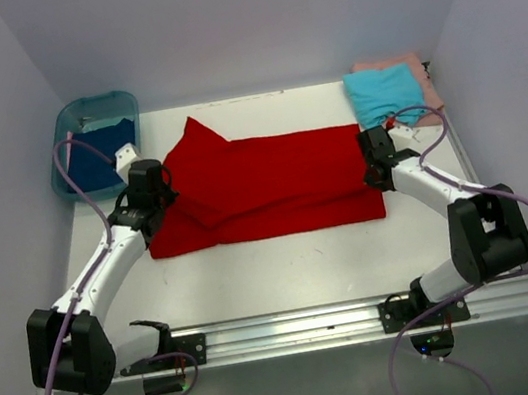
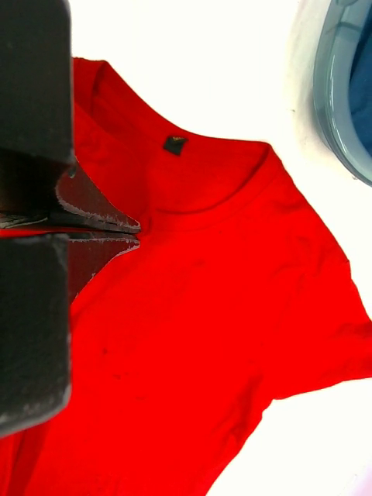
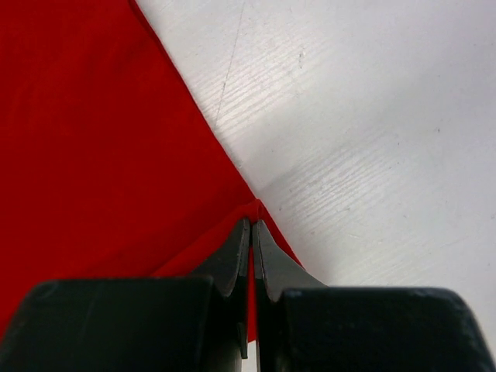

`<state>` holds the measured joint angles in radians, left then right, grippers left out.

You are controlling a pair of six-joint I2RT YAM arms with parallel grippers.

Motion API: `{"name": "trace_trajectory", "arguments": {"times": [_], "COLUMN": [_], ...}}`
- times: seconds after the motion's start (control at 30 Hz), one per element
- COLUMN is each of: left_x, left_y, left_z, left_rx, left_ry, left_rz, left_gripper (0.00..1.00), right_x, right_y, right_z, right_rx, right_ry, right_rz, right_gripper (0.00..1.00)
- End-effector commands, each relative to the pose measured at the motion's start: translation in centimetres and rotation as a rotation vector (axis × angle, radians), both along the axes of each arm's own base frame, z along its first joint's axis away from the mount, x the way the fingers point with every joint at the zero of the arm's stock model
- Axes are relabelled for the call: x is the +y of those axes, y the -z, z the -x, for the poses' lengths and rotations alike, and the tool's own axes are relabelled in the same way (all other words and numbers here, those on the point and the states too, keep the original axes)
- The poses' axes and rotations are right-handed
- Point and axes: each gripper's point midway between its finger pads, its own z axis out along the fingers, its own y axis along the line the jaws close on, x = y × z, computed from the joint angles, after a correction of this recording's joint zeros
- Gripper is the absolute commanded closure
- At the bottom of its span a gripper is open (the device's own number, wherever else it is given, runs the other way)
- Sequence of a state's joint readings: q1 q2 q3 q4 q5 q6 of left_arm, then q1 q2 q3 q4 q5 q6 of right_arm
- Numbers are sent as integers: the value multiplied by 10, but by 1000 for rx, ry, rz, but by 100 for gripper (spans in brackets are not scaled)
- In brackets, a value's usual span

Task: Fold and stack the t-shirts
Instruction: Fold the flattened tshirt in 1/3 of the way

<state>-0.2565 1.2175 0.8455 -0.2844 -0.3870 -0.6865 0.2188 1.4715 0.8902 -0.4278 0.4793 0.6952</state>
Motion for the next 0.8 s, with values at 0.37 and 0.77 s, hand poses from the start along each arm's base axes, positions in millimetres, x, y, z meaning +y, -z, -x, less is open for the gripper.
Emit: {"name": "trace_trajectory", "arguments": {"times": [0.37,0.77], "left_x": [5,13], "left_y": [-11,-14], "left_z": [-28,-29], "left_rx": [-52,-80], "left_ry": [-52,-95], "left_rz": [-16,-11], "left_gripper": [100,100], "right_x": [3,6], "right_y": [8,8], "right_z": [-30,-37], "right_rx": [-42,-63], "right_ry": [13,8], "right_rz": [-7,-15], "right_gripper": [100,100]}}
